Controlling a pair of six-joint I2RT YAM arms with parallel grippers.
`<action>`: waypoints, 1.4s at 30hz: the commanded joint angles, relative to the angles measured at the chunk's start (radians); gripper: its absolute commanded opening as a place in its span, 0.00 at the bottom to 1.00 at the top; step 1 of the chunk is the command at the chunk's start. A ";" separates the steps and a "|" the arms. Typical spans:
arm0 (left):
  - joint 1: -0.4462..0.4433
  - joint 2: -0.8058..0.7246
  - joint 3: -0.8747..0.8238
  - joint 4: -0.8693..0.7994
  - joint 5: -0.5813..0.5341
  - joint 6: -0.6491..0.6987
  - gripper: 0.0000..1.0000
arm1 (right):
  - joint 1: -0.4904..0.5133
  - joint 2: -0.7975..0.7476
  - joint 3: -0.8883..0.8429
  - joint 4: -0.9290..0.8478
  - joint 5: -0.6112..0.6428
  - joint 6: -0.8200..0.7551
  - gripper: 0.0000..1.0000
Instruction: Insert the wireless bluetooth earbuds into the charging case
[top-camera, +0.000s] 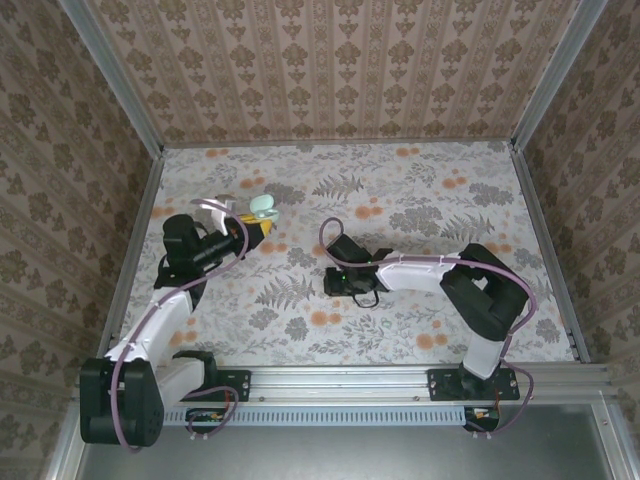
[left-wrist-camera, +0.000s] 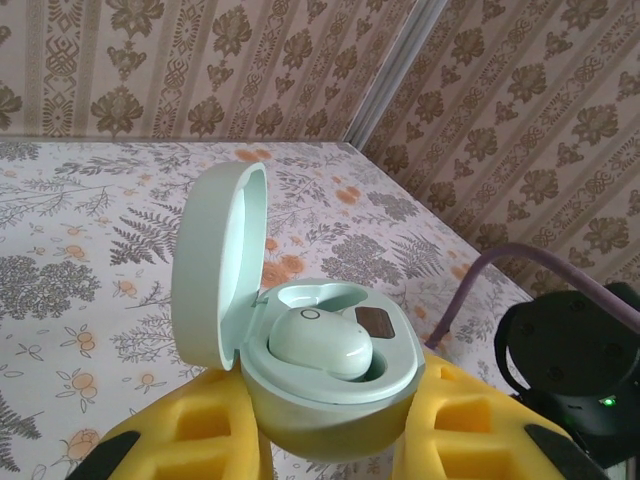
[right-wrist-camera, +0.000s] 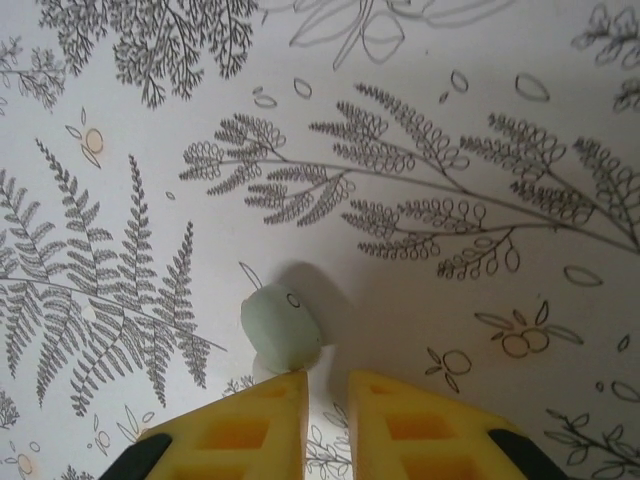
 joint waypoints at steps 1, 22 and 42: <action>-0.004 -0.028 -0.015 -0.016 0.000 0.033 0.13 | -0.005 0.008 0.048 -0.049 0.014 -0.013 0.22; -0.008 -0.039 -0.025 -0.009 0.009 0.020 0.13 | -0.003 0.093 0.253 -0.277 0.078 -0.255 0.32; -0.011 -0.038 -0.019 -0.026 -0.001 0.035 0.14 | -0.003 0.209 0.329 -0.333 0.012 -0.345 0.35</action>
